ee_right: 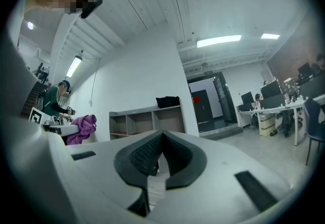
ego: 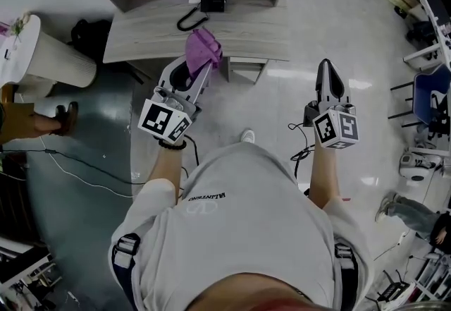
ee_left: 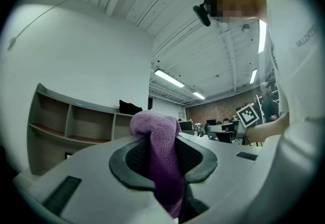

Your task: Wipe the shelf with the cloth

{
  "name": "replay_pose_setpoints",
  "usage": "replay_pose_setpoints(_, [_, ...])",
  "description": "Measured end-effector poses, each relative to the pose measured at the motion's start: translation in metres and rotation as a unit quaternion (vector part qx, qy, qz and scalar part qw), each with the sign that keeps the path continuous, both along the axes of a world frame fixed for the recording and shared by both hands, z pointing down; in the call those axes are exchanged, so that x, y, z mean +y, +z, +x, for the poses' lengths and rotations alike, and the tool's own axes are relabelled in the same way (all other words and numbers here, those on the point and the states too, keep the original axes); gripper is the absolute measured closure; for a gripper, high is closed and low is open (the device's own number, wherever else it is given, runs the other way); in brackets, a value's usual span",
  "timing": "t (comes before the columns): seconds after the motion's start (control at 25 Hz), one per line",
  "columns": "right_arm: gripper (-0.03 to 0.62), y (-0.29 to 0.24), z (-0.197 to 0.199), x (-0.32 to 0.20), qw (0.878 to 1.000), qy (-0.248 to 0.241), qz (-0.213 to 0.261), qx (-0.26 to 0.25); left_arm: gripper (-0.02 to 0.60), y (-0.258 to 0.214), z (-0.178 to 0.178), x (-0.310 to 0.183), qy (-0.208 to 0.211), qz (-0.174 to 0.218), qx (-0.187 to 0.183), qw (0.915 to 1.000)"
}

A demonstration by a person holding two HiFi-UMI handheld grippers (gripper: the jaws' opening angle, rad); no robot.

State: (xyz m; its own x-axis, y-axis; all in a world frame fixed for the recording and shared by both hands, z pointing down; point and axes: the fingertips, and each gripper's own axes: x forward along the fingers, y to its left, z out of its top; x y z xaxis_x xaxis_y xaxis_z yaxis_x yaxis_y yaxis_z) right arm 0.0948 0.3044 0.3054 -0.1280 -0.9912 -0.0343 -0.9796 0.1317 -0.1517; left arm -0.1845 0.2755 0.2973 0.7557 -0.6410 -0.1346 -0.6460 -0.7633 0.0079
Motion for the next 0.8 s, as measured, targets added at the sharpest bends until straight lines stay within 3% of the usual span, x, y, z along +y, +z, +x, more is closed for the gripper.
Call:
replay_pose_setpoints(0.28, [0.594, 0.006, 0.029, -0.033, 1.0, -0.018, -0.001, -0.004, 0.485, 0.001, 0.027, -0.024, -0.027, 0.003, -0.005, 0.9996])
replay_pose_setpoints(0.8, [0.594, 0.012, 0.048, -0.063, 0.999, -0.034, -0.008, -0.003, 0.485, 0.009, 0.033, -0.053, -0.056, -0.013, 0.002, 0.9983])
